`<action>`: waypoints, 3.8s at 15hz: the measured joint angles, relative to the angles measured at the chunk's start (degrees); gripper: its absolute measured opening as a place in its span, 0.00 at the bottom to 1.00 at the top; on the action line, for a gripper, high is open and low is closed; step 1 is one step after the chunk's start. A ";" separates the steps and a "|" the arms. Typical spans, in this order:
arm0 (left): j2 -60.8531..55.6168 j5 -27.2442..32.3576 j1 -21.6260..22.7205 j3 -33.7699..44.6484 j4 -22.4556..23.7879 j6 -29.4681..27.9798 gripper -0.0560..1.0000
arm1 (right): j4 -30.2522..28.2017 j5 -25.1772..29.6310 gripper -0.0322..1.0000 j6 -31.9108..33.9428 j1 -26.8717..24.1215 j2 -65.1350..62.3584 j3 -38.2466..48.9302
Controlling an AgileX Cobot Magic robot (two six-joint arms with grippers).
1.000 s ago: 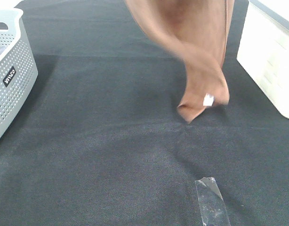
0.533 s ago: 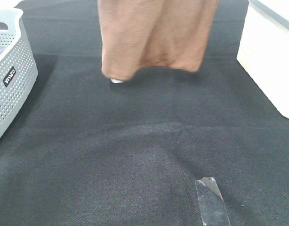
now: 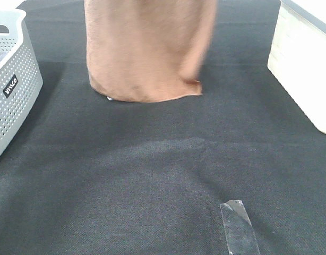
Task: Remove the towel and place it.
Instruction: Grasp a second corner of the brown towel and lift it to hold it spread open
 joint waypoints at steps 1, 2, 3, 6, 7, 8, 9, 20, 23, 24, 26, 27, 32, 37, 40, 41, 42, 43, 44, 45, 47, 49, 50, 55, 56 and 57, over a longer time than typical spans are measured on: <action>0.34 0.00 0.00 0.00 0.00 0.00 0.05 | -2.81 1.55 0.03 -0.52 0.00 0.00 0.00; 0.63 0.06 0.34 0.00 0.00 0.00 0.05 | -5.61 2.98 0.03 -1.03 0.00 0.00 0.00; 0.80 0.06 0.63 0.00 0.00 0.00 0.05 | -8.42 4.07 0.03 -2.18 0.00 0.00 0.00; 0.86 0.06 1.26 0.00 0.00 0.00 0.05 | -11.17 2.01 0.03 -11.00 0.00 0.06 0.00; 0.86 0.06 1.49 0.00 0.00 0.00 0.05 | -10.94 -0.86 0.03 -12.89 0.00 0.06 0.00; 0.86 0.00 1.60 0.00 0.00 0.00 0.05 | -10.43 -4.81 0.03 -13.64 0.00 0.11 0.00; 0.86 -0.63 1.83 0.00 0.00 0.00 0.05 | -10.03 -9.22 0.03 -14.04 0.00 0.23 0.00; 11.23 -24.35 4.53 -1.26 -1.49 -0.23 0.05 | -3.95 -44.40 0.03 -14.67 0.00 10.71 0.00; 17.36 -25.44 5.67 -9.85 -5.56 -0.29 0.05 | -0.40 -47.84 0.03 -13.69 0.00 13.29 0.00; 19.42 -25.50 5.79 -13.52 -6.13 -0.29 0.05 | 0.74 -48.36 0.03 -12.66 0.00 13.81 0.00; 22.00 -25.44 5.79 -18.74 -6.25 -0.29 0.05 | 1.66 -48.76 0.03 -10.83 0.06 14.50 0.00; 22.12 -25.44 5.79 -20.00 -6.25 -0.29 0.05 | 1.95 -48.70 0.03 -9.80 0.06 14.67 0.00; 22.86 -21.20 6.07 -21.31 -5.61 -0.29 0.05 | 2.75 -46.70 0.03 -8.82 0.06 15.01 0.00; 24.75 -18.56 6.19 -21.31 -5.39 -0.46 0.05 | 3.67 -42.23 0.03 -8.48 -1.03 15.76 0.00; 24.75 -13.98 6.19 -21.31 -5.50 -6.07 0.05 | 5.50 -38.73 0.03 -8.19 -1.32 15.99 0.00; 24.75 -9.22 6.19 -21.31 -6.19 -9.51 0.05 | 6.02 -36.04 0.03 -7.51 -1.38 15.99 0.00; 24.75 -3.21 5.90 -21.31 -8.02 -13.01 0.05 | 6.53 -31.86 0.03 -6.36 -1.38 15.99 0.00; 24.75 4.13 5.61 -21.31 -10.71 -16.21 0.05 | 6.65 -27.39 0.03 -4.81 -1.38 15.99 0.00; 24.75 13.12 5.16 -21.31 -13.46 -18.05 0.05 | 6.59 -23.26 0.03 -2.75 -1.38 15.99 0.00; 24.75 21.89 4.64 -21.31 -15.53 -19.14 0.05 | 5.33 -18.74 0.03 0.34 -1.38 15.99 0.00; 24.69 35.12 3.72 -21.31 -18.16 -19.88 0.05 | -1.32 -8.37 0.03 9.11 -1.38 15.70 0.00; 23.72 44.75 3.27 -21.31 -20.45 -22.92 0.05 | -8.65 0.86 0.03 19.02 -1.38 14.09 0.00; 22.57 48.59 3.27 -21.31 -20.63 -26.81 0.05 | -10.94 5.44 0.03 22.80 -1.38 12.83 0.00; 18.22 58.73 3.27 -21.37 -21.26 -41.65 0.05 | -12.15 21.83 0.03 28.25 -1.38 7.16 0.00; 17.93 58.90 3.27 -21.37 -22.35 -43.66 0.05 | -12.66 22.12 0.03 29.45 -1.38 6.82 0.00; 17.02 59.07 3.27 -21.37 -23.03 -44.58 0.05 | -12.72 22.40 0.03 31.34 -1.38 6.30 0.00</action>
